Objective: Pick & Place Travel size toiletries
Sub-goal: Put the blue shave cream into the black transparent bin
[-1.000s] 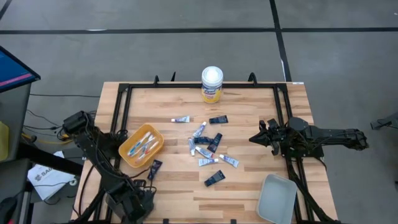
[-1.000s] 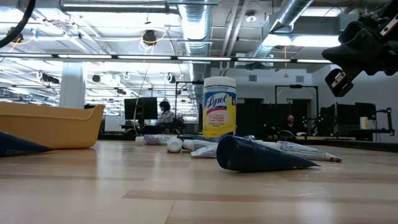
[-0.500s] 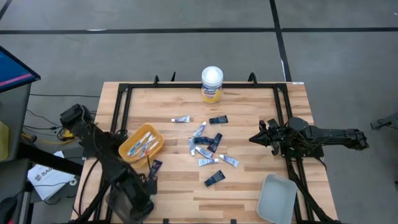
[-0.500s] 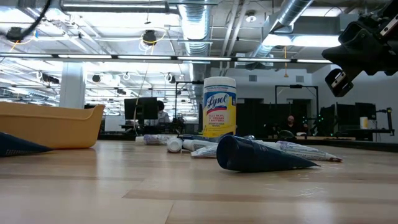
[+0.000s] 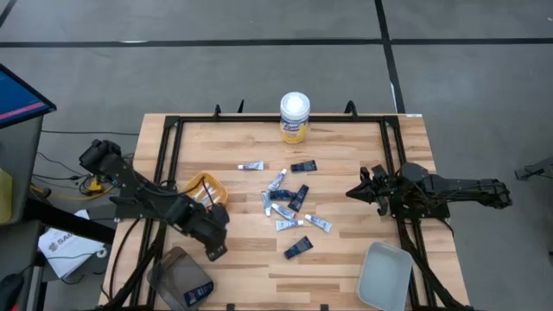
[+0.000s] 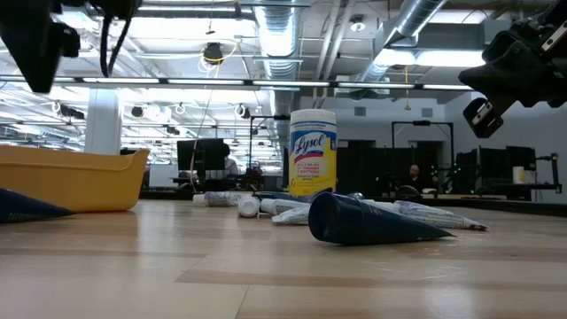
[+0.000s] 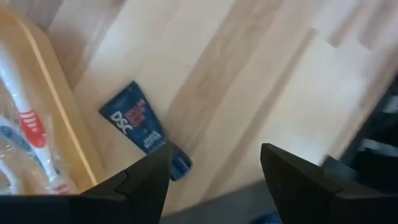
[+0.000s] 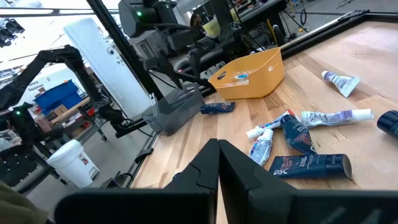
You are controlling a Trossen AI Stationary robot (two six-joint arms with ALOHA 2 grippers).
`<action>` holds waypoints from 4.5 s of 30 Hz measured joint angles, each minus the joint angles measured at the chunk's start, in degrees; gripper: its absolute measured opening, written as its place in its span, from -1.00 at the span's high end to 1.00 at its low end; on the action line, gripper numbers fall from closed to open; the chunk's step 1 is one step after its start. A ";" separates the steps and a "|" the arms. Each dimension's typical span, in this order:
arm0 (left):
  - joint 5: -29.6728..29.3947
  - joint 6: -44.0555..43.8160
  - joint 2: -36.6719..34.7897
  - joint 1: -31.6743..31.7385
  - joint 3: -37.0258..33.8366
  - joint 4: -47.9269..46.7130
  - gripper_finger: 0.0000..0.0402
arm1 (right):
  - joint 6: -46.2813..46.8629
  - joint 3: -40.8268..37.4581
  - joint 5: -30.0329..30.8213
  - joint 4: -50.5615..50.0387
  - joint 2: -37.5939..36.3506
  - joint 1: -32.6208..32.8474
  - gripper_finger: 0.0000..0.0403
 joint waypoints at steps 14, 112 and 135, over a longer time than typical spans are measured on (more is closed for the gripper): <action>11.09 -11.91 12.03 0.51 -0.04 -2.07 -0.15 | 0.00 0.00 0.00 -0.01 0.00 -0.02 1.00; 20.58 -44.72 9.32 -25.15 -0.04 5.15 0.31 | 0.00 0.01 -0.01 -0.01 0.01 0.00 1.00; -2.73 -32.12 -6.76 -13.80 -0.03 14.11 -0.15 | 0.00 -0.01 0.00 0.00 0.01 0.00 1.00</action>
